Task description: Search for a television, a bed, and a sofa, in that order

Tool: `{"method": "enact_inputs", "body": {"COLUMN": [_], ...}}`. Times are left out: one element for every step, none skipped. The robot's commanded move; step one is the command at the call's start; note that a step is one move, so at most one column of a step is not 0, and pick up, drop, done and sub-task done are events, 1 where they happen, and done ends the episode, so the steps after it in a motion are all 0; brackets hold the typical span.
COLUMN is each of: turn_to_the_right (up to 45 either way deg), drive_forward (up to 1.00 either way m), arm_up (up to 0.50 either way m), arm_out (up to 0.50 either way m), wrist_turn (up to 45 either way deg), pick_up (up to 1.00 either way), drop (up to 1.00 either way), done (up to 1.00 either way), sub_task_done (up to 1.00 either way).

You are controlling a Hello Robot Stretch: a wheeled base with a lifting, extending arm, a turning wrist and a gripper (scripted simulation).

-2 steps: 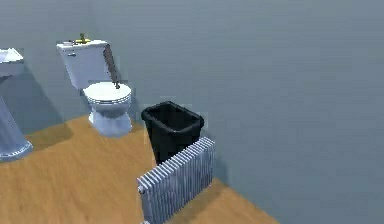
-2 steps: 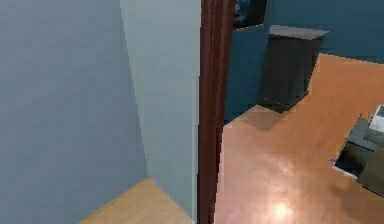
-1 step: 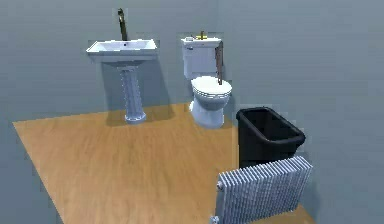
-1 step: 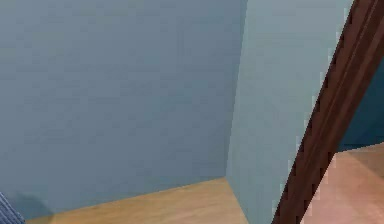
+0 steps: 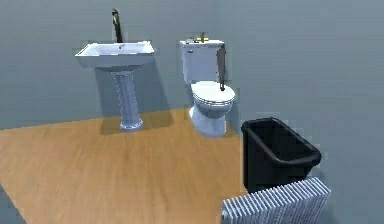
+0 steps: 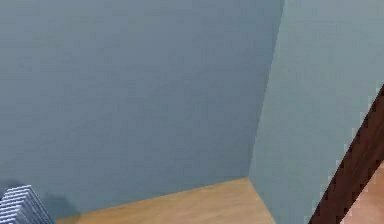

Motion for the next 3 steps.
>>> {"method": "enact_inputs", "body": {"turn_to_the_right": [-12.0,0.0,-24.0], "drive_forward": [0.00,0.30,0.00], "arm_up": [0.00,0.00,0.00], "arm_out": [0.00,0.00,0.00], "wrist_turn": [0.0,0.0,0.0], "pick_up": [0.00,0.00,0.00], "drop": [0.00,0.00,0.00], "done": [0.00,0.00,0.00], "sub_task_done": [0.00,0.00,0.00]}}
